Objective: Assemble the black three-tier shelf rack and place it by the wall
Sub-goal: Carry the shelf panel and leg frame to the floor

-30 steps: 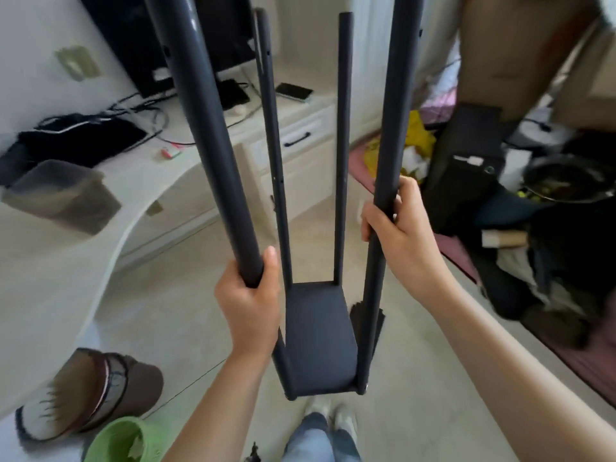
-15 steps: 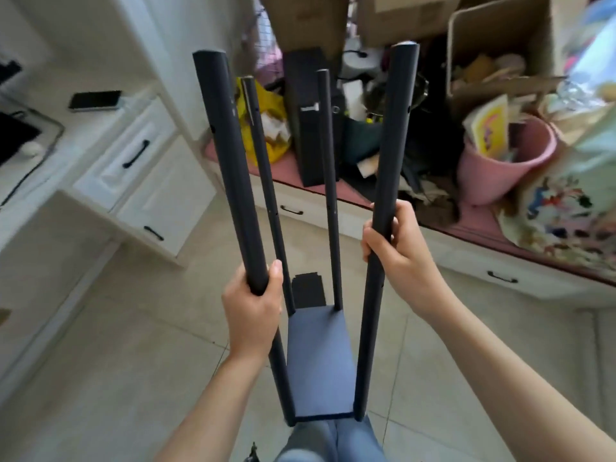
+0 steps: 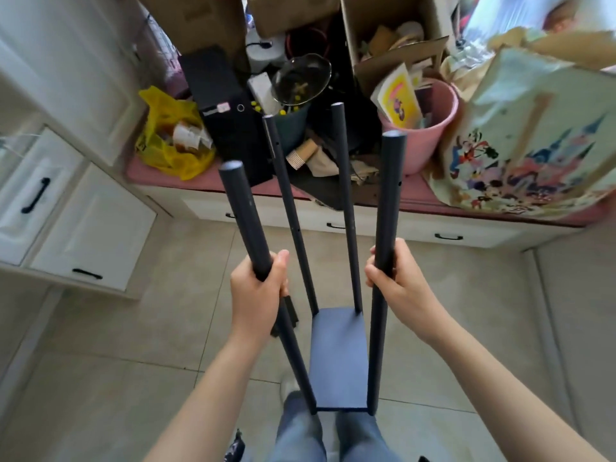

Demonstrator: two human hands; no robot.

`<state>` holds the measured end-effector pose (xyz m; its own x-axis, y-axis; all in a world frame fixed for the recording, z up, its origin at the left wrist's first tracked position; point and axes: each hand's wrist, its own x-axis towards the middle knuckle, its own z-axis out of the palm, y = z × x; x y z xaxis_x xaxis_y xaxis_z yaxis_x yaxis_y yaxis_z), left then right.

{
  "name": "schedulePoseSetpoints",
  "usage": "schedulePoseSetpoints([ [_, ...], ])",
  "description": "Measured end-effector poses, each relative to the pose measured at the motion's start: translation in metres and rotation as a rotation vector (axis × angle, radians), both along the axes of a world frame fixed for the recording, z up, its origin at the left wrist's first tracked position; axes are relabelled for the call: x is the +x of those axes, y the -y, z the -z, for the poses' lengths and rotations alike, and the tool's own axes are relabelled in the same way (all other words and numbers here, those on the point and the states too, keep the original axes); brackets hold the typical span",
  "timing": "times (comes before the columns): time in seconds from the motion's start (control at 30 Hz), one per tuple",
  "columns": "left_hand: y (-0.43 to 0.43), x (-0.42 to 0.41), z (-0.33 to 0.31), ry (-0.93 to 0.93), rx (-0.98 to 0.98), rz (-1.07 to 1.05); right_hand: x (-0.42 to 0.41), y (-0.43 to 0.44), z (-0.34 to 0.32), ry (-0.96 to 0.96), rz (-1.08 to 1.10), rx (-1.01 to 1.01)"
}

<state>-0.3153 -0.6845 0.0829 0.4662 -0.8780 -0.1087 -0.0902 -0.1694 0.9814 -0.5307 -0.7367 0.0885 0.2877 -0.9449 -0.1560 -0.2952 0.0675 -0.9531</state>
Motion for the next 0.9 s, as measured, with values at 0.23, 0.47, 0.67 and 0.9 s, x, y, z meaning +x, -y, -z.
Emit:
schedulePoseSetpoints([
  [0.23, 0.026, -0.061, 0.039, -0.025, 0.163, 0.095, -0.074, 0.037, 0.028, -0.186, -0.033, 0.202],
  [0.47, 0.030, -0.086, 0.071, 0.005, 0.350, 0.293, -0.108, 0.073, 0.036, -0.193, 0.032, 0.290],
  [0.67, 0.059, -0.067, 0.105, 0.023, 0.506, 0.403, -0.108, 0.080, 0.075, -0.259, -0.003, 0.378],
  [0.9, 0.090, -0.053, 0.169, 0.098, 0.606, 0.372, -0.083, 0.101, 0.150, -0.305, 0.097, 0.415],
])
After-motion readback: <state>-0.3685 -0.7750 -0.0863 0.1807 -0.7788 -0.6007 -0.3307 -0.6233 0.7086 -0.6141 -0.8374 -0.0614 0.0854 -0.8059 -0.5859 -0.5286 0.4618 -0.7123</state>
